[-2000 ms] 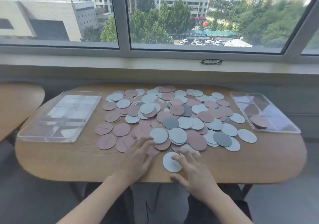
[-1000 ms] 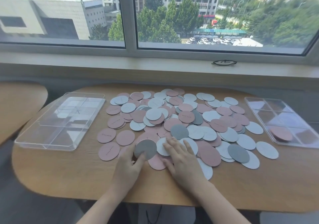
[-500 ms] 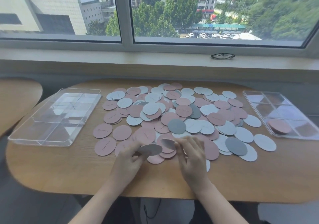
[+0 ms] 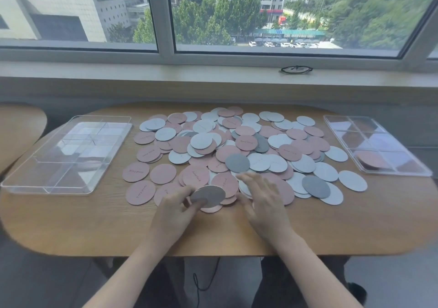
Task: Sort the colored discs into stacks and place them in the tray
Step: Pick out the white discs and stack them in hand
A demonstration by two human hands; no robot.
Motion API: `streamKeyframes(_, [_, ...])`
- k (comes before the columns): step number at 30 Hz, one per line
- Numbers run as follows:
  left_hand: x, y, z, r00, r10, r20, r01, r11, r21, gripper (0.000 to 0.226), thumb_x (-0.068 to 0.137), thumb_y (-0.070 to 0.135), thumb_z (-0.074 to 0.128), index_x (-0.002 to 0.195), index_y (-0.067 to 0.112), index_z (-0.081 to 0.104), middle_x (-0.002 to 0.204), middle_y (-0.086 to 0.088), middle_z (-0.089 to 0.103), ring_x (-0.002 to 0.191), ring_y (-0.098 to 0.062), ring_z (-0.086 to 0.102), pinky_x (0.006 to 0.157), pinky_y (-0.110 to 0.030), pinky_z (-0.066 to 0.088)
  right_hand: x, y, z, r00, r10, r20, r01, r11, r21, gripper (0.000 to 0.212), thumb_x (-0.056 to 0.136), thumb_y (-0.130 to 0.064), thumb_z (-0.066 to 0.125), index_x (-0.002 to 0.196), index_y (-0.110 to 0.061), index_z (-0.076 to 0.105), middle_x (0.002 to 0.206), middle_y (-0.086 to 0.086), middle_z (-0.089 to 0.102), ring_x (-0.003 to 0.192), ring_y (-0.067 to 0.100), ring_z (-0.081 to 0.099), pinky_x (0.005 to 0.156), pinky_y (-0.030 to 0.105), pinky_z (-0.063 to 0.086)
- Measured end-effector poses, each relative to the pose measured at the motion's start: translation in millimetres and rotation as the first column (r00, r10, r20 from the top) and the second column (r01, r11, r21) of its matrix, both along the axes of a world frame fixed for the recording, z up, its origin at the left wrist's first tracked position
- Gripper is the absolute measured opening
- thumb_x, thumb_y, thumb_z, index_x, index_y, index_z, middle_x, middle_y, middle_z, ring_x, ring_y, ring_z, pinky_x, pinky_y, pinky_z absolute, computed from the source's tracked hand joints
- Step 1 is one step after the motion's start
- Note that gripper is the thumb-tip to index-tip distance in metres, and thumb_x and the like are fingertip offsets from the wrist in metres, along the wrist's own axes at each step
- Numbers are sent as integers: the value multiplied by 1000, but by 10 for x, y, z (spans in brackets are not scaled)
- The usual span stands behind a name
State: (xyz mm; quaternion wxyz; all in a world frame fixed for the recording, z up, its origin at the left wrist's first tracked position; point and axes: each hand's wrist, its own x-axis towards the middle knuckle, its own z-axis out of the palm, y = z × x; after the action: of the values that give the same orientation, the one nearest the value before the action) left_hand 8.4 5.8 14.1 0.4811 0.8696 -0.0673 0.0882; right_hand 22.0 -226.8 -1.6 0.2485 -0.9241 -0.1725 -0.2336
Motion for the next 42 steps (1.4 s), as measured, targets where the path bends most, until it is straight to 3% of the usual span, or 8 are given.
streamKeyframes(4, [1,1,3,999,-33,15,33,999,29,14,85,29,76,78,27,63,59,0,48,55,-13,40,53,-23,30,25,-216,-9,990,-86,-114,68,986,-154,63,88,-51,49,143,-19,43,141,-4,50,131,17,44,114,31,20])
streamKeyframes(13, [-17,-1,23,995,-100,-19,101,994,30,7,88,26,75,87,30,68,67,10,58,56,-12,41,55,-21,32,50,-239,-62,987,-100,130,120,979,-165,27,86,-21,74,112,-16,69,112,-4,71,101,19,67,99,32,43])
streamKeyframes(21, [-15,1,44,995,-99,-14,99,993,57,10,87,25,74,92,33,71,80,12,64,69,-22,48,60,-18,36,-17,-229,23,926,-196,322,159,978,137,12,94,-15,65,101,-9,72,89,-4,71,83,13,63,76,30,52])
streamKeyframes(25, [-20,-36,28,989,-150,-4,150,986,74,24,86,23,76,88,45,68,83,15,65,68,-14,50,62,-17,38,-198,-91,120,984,-116,138,37,878,477,13,93,-7,64,103,-11,71,99,-28,65,91,-7,59,79,12,47])
streamKeyframes(29, [-72,-166,25,988,-157,7,155,981,120,46,84,22,78,101,61,61,89,22,66,77,-8,56,71,-11,41,-303,55,101,998,52,-46,-9,752,660,18,95,-17,63,106,-30,69,95,-19,72,87,8,69,75,23,55])
streamKeyframes(34, [-113,-388,5,986,-153,60,146,983,108,47,81,22,79,122,42,65,92,24,65,77,-1,56,72,-9,40,-351,6,73,983,176,-50,-133,874,468,34,99,-13,55,125,-34,63,109,-21,69,98,3,66,83,18,49])
streamKeyframes(38, [-132,-448,-42,975,-177,135,146,966,215,50,85,24,75,130,40,59,96,21,60,90,4,54,81,-9,41,-395,0,-1,983,181,-6,-180,979,101,46,102,-25,47,148,-25,44,110,-14,66,95,9,60,89,29,44])
streamKeyframes(42, [-126,-422,-58,977,-167,132,139,970,198,19,85,23,76,97,32,65,83,19,57,86,1,54,74,-9,39,-423,-25,-43,991,132,22,-131,989,-69,55,104,-36,43,153,-14,33,120,-7,57,106,16,53,97,37,39])
